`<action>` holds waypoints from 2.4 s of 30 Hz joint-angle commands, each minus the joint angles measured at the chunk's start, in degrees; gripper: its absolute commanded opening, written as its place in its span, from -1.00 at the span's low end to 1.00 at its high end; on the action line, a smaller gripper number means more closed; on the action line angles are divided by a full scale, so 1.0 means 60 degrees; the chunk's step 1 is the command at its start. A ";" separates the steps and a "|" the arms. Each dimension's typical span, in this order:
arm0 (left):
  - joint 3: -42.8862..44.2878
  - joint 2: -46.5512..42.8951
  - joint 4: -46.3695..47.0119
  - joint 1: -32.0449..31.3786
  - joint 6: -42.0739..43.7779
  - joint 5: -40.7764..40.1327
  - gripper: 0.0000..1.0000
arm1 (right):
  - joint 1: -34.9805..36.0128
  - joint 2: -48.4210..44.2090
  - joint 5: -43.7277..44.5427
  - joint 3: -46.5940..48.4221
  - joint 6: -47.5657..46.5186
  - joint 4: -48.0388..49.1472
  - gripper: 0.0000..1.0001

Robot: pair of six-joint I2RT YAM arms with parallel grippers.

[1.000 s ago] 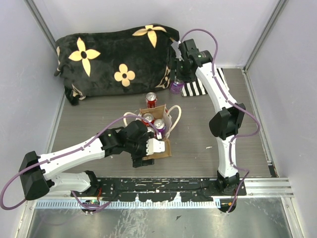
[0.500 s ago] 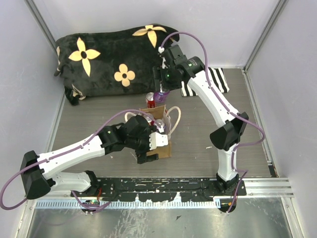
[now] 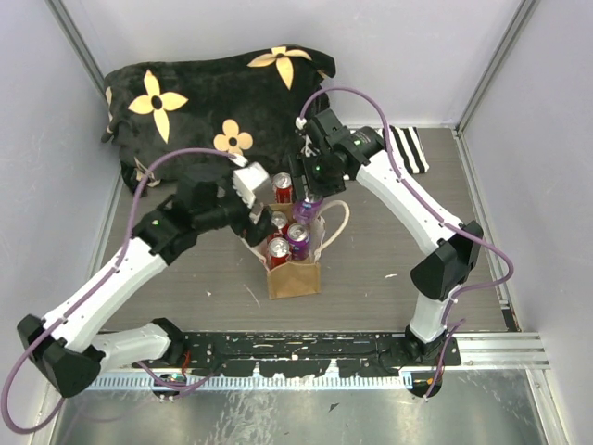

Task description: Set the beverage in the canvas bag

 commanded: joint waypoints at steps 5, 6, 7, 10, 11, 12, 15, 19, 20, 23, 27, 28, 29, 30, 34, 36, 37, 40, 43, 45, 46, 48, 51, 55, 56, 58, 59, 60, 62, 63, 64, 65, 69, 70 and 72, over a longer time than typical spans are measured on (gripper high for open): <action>0.0110 -0.1201 0.0047 0.1555 -0.1474 0.0126 0.89 | 0.0321 -0.1305 -0.0302 -0.0996 0.0365 0.0822 -0.98; 0.0003 -0.1169 -0.0065 0.1775 -0.1609 0.0018 0.90 | 0.0417 -0.1363 -0.0279 -0.1089 0.0409 0.0801 -0.99; -0.0098 -0.1122 -0.0130 0.2117 -0.1806 0.0000 0.90 | 0.0500 -0.1426 -0.0250 -0.1184 0.0457 0.0793 -0.98; -0.0413 -0.0880 -0.0142 0.2935 -0.2420 0.0336 0.90 | 0.0841 -0.1571 -0.0152 -0.1425 0.0659 0.0738 -0.98; -0.0480 -0.0795 -0.0134 0.3083 -0.2502 0.0367 0.89 | 0.0959 -0.1617 -0.0108 -0.1483 0.0731 0.0712 -0.99; -0.0527 -0.0720 -0.0093 0.3174 -0.2529 0.0367 0.89 | 0.1088 -0.1658 -0.0057 -0.1534 0.0799 0.0654 -0.98; -0.0666 -0.0542 0.0146 0.3244 -0.2525 0.0391 0.89 | 0.1396 -0.1794 0.0083 -0.1741 0.0978 0.0519 -0.99; -0.0717 -0.0266 0.0335 0.3240 -0.2495 0.0455 0.89 | 0.1620 -0.2002 0.0144 -0.2095 0.1174 0.0424 -0.98; -0.0729 -0.0204 0.0371 0.3243 -0.2495 0.0465 0.89 | 0.1667 -0.2041 0.0174 -0.2191 0.1197 0.0395 -0.98; -0.0732 -0.0050 0.0493 0.3244 -0.2482 0.0485 0.89 | 0.1761 -0.2174 0.0221 -0.2416 0.1288 0.0290 -0.98; -0.0765 0.0062 0.0538 0.3244 -0.2375 0.0482 0.89 | 0.1908 -0.2425 0.0271 -0.2909 0.1478 0.0231 -0.98; -0.0786 0.0073 0.0557 0.3244 -0.2378 0.0490 0.89 | 0.1930 -0.2497 0.0267 -0.3106 0.1522 0.0292 -0.98; -0.0812 0.0093 0.0574 0.3244 -0.2365 0.0500 0.89 | 0.1947 -0.2574 0.0272 -0.3337 0.1555 0.0376 -0.98; -0.0839 0.0129 0.0589 0.3244 -0.2352 0.0520 0.89 | 0.1960 -0.2618 0.0260 -0.3560 0.1580 0.0498 -0.99; -0.0879 0.0209 0.0606 0.3244 -0.2298 0.0524 0.89 | 0.2071 -0.2507 0.0326 -0.3964 0.1566 0.0709 -0.98; -0.0901 0.0238 0.0619 0.3233 -0.2256 0.0533 0.89 | 0.2159 -0.2458 0.0458 -0.4118 0.1544 0.0877 -0.98; -0.0907 0.0253 0.0631 0.3242 -0.2238 0.0533 0.89 | 0.2162 -0.2428 0.0527 -0.4225 0.1529 0.0986 -0.98; -0.0894 0.0327 0.0646 0.3243 -0.2222 0.0533 0.89 | 0.2169 -0.2207 0.0731 -0.4356 0.1454 0.1278 -0.99; -0.0888 0.0339 0.0661 0.3243 -0.2174 0.0540 0.89 | 0.2169 -0.1962 0.0998 -0.4490 0.1393 0.1475 -0.98; -0.0892 0.0330 0.0637 0.3244 -0.2135 0.0528 0.89 | 0.2173 -0.1883 0.1199 -0.4688 0.1367 0.1708 -0.98; -0.0893 0.0330 0.0624 0.3244 -0.2109 0.0532 0.89 | 0.2170 -0.1854 0.1264 -0.4815 0.1362 0.1857 -0.98; -0.0915 0.0312 0.0605 0.3244 -0.2086 0.0520 0.89 | 0.2178 -0.1773 0.1350 -0.5053 0.1353 0.2099 -0.98; -0.0951 0.0236 0.0605 0.3244 -0.2085 0.0513 0.89 | 0.2183 -0.1636 0.1385 -0.5327 0.1345 0.2426 -0.99; -0.1008 0.0174 0.0540 0.3242 -0.2043 0.0508 0.89 | 0.2184 -0.1460 0.1323 -0.5700 0.1403 0.2798 -0.98; -0.1024 0.0150 0.0532 0.3244 -0.2030 0.0516 0.90 | 0.2184 -0.1409 0.1287 -0.5782 0.1418 0.2861 -0.98; -0.1040 0.0123 0.0522 0.3244 -0.1985 0.0512 0.90 | 0.2197 -0.1354 0.1230 -0.5968 0.1434 0.3001 -0.98; -0.1051 0.0112 0.0518 0.3240 -0.1972 0.0521 0.90 | 0.2196 -0.1330 0.1215 -0.6070 0.1464 0.3079 -0.98; -0.1054 0.0114 0.0518 0.3243 -0.1968 0.0517 0.89 | 0.2198 -0.1311 0.1187 -0.6167 0.1475 0.3131 -0.98; -0.1069 0.0114 0.0504 0.3243 -0.1968 0.0519 0.90 | 0.2210 -0.1254 0.1156 -0.6411 0.1506 0.3228 -0.98; -0.1071 0.0113 0.0503 0.3244 -0.1968 0.0527 0.90 | 0.2220 -0.1248 0.1145 -0.6534 0.1524 0.3276 -0.98; -0.1069 0.0113 0.0503 0.3244 -0.1968 0.0528 0.90 | 0.2227 -0.1244 0.1138 -0.6644 0.1543 0.3347 -0.98; -0.1069 0.0109 0.0509 0.3244 -0.1968 0.0525 0.90 | 0.2228 -0.1227 0.1133 -0.6761 0.1569 0.3406 -0.98; -0.1069 0.0085 0.0498 0.3244 -0.1942 0.0550 0.90 | 0.2228 -0.1086 0.1152 -0.7070 0.1606 0.3535 -0.98; -0.1080 0.0074 0.0495 0.3244 -0.1939 0.0551 0.90 | 0.2228 -0.1049 0.1146 -0.7125 0.1612 0.3561 -0.95; -0.1084 0.0054 0.0488 0.3238 -0.1918 0.0568 0.89 | 0.2228 -0.1032 0.1169 -0.7147 0.1636 0.3544 -0.69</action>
